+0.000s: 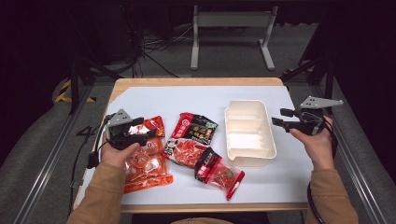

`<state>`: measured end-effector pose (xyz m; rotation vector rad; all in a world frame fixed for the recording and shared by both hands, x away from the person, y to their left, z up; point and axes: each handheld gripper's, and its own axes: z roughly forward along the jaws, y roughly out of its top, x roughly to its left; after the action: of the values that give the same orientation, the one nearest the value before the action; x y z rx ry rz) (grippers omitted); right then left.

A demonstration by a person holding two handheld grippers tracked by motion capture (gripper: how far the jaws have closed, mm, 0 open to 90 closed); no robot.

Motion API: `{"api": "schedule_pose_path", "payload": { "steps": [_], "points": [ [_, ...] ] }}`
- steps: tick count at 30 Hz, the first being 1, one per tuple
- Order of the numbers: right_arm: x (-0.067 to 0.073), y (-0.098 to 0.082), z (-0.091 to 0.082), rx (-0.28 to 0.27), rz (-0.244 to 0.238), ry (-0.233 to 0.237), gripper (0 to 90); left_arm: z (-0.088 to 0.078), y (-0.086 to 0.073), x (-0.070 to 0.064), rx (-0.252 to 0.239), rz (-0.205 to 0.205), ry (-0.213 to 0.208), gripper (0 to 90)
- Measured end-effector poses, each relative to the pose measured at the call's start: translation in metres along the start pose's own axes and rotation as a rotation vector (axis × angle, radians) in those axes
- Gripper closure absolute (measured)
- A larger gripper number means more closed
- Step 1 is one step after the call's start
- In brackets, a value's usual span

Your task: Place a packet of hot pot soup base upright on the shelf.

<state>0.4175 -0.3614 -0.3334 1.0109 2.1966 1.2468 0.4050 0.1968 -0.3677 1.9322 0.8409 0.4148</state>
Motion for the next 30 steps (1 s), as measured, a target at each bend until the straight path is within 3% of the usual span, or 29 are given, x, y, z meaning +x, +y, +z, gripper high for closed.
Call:
{"api": "schedule_pose_path", "payload": {
  "steps": [3, 13, 19, 26, 28, 30],
  "points": [
    [-0.002, -0.001, -0.002, -0.006, 0.013, -0.003, 43.4, 0.005, 0.005, -0.001, -0.005, 0.014, -0.003, 26.0],
    [-0.003, -0.005, -0.003, -0.003, 0.020, 0.003, 42.0, 0.025, 0.029, 0.003, 0.005, 0.001, -0.020, 24.5],
    [-0.007, -0.009, -0.005, -0.003, 0.033, 0.000, 41.9, 0.039, 0.044, 0.003, 0.016, 0.027, -0.023, 24.1],
    [-0.009, -0.010, -0.004, -0.002, 0.038, 0.000, 41.8, 0.051, 0.053, 0.004, 0.017, 0.014, -0.024, 23.3],
    [-0.008, -0.010, -0.003, 0.001, 0.041, 0.001, 41.8, 0.054, 0.054, 0.007, 0.016, 0.007, -0.036, 23.3],
    [-0.008, -0.010, -0.002, 0.006, 0.037, 0.002, 42.0, 0.057, 0.055, 0.010, 0.000, -0.020, -0.079, 23.3]
  ]
}}
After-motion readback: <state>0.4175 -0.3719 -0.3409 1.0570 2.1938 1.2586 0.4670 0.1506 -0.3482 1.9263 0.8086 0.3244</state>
